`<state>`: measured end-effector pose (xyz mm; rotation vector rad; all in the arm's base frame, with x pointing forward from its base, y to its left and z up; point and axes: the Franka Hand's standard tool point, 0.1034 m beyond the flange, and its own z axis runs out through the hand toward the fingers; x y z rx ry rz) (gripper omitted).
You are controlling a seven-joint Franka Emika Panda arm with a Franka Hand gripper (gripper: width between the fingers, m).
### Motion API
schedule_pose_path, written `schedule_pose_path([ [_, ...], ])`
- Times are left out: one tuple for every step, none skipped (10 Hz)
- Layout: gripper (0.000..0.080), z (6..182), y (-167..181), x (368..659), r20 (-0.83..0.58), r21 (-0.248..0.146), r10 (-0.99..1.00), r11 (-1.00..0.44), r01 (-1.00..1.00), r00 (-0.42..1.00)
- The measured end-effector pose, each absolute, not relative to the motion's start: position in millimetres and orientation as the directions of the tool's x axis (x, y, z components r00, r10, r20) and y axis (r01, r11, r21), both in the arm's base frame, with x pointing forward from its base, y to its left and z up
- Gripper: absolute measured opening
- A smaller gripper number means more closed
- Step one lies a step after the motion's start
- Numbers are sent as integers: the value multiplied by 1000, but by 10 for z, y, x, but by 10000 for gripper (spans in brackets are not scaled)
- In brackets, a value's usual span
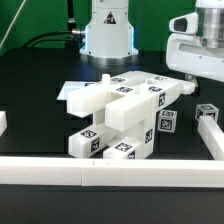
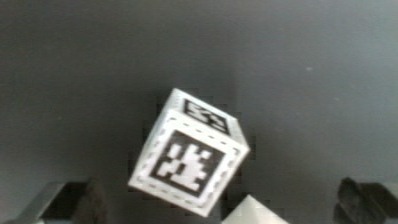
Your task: Assemble chair
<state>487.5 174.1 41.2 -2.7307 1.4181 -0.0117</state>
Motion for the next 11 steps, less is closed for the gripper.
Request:
schedule_pose_path([
  [649,371,1734,4866,-22,-55,-817,-574,-817,576],
  [649,328,1731,4843,-23,-47,-816,-576,-816,578],
  [649,298,1740,4824,-23,-41,-814,-579,-814,581],
  [649,258,1728,4808,-22,-35,-813,-581,-813,582],
  [649,205,1722,4778,-23,-26,-812,-582,-813,583],
  [649,162,1740,4743,-24,-17,-809,-586,-810,587],
  [649,128,1757,4714,-25,-11,-806,-592,-806,592],
  [649,119,1753,4709,-25,-9,-803,-595,-804,595],
  [649,123,1731,4719,-24,-8,-799,-601,-799,601],
  [501,130,1723,4735,-23,-9,-798,-602,-799,602],
  [501,140,1718,4753,-22,-11,-796,-605,-796,605],
])
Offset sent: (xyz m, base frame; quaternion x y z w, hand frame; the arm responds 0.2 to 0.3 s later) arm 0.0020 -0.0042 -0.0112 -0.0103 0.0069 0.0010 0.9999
